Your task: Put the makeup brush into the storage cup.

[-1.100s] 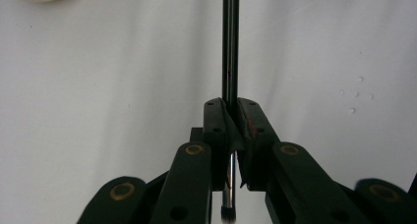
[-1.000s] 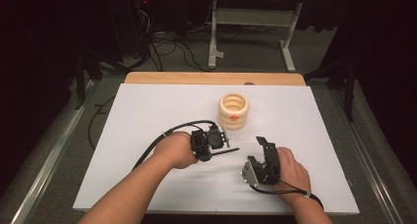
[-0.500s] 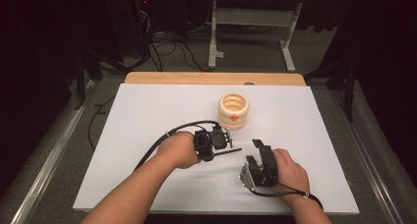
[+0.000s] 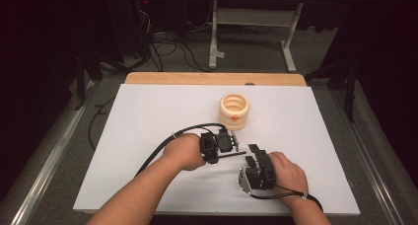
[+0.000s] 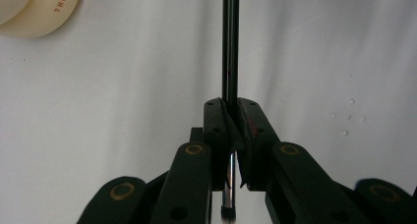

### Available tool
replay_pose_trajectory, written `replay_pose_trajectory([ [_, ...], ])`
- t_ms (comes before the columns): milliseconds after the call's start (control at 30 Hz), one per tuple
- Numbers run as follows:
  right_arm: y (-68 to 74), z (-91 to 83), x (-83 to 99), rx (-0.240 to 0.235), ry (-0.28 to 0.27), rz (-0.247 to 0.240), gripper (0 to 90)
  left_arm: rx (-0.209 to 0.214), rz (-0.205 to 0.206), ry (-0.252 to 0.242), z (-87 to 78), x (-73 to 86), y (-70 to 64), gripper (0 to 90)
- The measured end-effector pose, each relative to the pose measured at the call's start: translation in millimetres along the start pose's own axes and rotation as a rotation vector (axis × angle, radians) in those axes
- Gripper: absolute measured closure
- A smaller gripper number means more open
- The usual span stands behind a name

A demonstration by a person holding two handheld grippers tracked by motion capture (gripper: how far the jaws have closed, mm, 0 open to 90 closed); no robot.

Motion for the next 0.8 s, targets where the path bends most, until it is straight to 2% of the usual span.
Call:
replay_pose_trajectory([
  [133, -0.3, 0.6, 0.5, -0.001, 0.015, -0.036, 53.5, 0.001, 0.000, -0.002, 2.0, -3.7, -1.6, 83.1],
  [233, 0.0, 1.4, -0.5, 0.008, 0.003, -0.043, 54.9, 0.000, 0.004, 0.003, 2.4, -4.3, -1.9, 83.1],
  [533, 1.9, -0.6, -4.0, -0.001, 0.016, -0.080, 63.8, -0.002, 0.008, 0.007, 3.4, -7.5, -3.9, 83.1],
  [667, 4.6, -1.3, -4.7, -0.002, 0.006, -0.054, 66.5, -0.002, 0.013, 0.005, 3.7, -8.9, -4.0, 83.1],
  [700, 4.7, -2.6, -4.3, -0.007, 0.018, -0.054, 67.1, -0.004, 0.011, -0.002, 4.6, -9.7, -4.5, 83.1],
  [733, 2.2, -2.1, -6.1, -0.001, 0.006, -0.084, 67.8, -0.001, 0.018, 0.006, 4.9, -10.4, -4.9, 83.1],
  [800, 2.2, -2.4, -6.4, -0.003, 0.006, -0.087, 68.3, -0.004, 0.016, 0.001, 5.7, -11.1, -5.5, 83.1],
])
Point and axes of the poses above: each handheld gripper's, and its own axes: z roughly forward along the jaws, x roughly out of its underside, y roughly to its left, the point moved 8 cm from there along z, roughly forward along the jaws, and after that the axes turned 11 degrees about -x, right-handed, at the moved point
